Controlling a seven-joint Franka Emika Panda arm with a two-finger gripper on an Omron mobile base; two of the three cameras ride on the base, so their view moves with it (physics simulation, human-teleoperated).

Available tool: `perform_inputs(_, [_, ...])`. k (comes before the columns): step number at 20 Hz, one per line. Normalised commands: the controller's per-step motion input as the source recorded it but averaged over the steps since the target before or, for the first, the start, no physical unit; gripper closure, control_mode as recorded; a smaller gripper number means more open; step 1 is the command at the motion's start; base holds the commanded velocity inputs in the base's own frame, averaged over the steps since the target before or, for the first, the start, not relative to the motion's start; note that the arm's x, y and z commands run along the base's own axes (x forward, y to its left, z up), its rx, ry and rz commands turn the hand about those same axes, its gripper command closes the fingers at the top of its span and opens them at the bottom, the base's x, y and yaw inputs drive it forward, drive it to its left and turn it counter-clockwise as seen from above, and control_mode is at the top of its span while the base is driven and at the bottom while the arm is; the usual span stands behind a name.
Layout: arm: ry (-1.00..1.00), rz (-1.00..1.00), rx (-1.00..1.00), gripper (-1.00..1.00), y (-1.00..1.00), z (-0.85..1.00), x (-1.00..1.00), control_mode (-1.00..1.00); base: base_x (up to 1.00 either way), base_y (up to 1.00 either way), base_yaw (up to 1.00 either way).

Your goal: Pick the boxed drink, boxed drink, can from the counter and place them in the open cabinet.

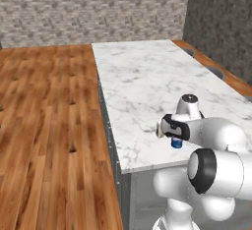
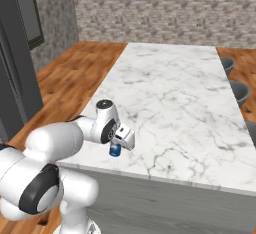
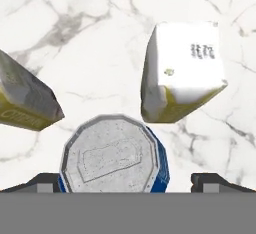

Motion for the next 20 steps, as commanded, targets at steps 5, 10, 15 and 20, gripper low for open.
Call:
perform_inputs(5, [0.06,0.0,0.0,1.0,0.0,-0.2,0.0,-1.0,0.0,0.0,0.0])
perform_inputs(10, [0.0,0.0,0.0,1.0,0.02,0.0,-0.01,-1.0,0.0,0.0,0.0])
perform_inputs(15, [-0.09,0.0,0.0,1.0,0.01,0.54,-0.16,-1.0,0.0,0.0,0.0])
perform_inputs(20, [-0.03,0.01,-0.02,1.0,0.0,0.92,-0.12,-1.0,0.0,0.0,0.0])
